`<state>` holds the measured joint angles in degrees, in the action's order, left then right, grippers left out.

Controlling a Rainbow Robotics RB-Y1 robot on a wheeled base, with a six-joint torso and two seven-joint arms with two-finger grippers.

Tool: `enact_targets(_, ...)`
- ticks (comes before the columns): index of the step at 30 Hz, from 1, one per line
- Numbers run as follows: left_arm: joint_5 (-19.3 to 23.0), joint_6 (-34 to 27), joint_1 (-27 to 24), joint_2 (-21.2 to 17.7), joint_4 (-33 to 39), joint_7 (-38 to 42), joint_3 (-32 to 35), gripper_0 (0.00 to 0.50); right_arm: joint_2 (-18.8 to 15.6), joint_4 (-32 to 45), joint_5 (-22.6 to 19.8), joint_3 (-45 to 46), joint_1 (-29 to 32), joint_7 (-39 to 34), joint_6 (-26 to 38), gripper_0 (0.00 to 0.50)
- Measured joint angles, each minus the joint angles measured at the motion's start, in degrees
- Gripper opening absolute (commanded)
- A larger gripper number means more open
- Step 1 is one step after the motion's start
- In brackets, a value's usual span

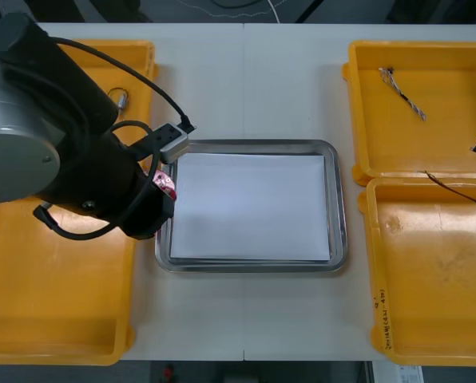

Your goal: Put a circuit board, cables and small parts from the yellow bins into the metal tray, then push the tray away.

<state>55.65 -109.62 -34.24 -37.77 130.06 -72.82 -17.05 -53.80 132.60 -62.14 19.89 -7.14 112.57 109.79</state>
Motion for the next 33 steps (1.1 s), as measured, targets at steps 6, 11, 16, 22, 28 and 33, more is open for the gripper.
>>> enact_targets(6, -2.41, 0.0, -3.88, 3.49, -5.25, 1.26, -4.89, 0.0, 0.0, 0.0, 0.0, 0.0, -0.05, 0.0, 0.0, 0.0)
enact_targets(11, -3.97, 0.25, -6.62, 5.19, -9.79, 1.26, -9.99, 0.0, -0.01, 0.01, 0.02, -0.01, -0.07, 0.0, 0.0, 0.0)
enact_targets(16, -4.32, 4.35, -8.32, 5.33, -14.25, 1.26, -14.63, 0.0, -0.01, 0.01, 0.11, -0.01, -0.08, 0.0, 0.0, 0.0)
enact_targets(22, -4.42, 7.73, -10.32, 5.99, -19.37, 1.26, -18.67, 0.0, -0.01, 0.01, 0.34, -0.01, -0.11, 0.0, 0.0, 0.0)
enact_targets(28, -5.11, 12.88, -11.08, 6.26, -23.38, 1.26, -22.73, 0.0, -0.01, 0.02, 0.83, -0.01, -0.12, -0.03, 0.0, 0.0)
enact_targets(33, -5.33, 16.86, -11.7, 6.3, -26.45, 1.26, -26.05, 0.001, -0.01, 0.02, 0.94, -0.01, -0.12, -0.13, 0.0, 0.0)
